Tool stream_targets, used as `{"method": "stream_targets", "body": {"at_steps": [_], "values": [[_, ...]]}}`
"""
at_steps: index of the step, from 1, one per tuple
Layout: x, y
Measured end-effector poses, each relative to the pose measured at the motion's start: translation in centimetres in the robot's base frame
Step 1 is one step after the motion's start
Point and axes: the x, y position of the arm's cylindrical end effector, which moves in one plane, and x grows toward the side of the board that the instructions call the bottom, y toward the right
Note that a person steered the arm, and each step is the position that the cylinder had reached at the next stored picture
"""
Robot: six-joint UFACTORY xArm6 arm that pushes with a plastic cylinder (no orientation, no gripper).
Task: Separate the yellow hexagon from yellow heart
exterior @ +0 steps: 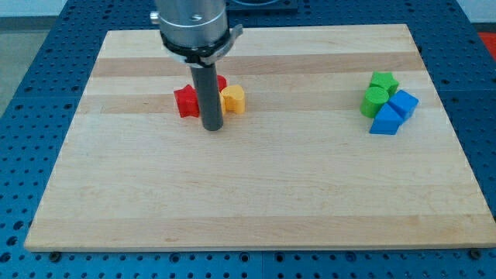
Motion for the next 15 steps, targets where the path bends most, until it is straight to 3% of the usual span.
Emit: {"method": "stream_targets", "body": {"at_steps": [4, 8, 11, 15], "values": [[0.0, -3.6], [-2.2, -0.6], [-3.2, 5.1], [-4.1, -1.2]]}}
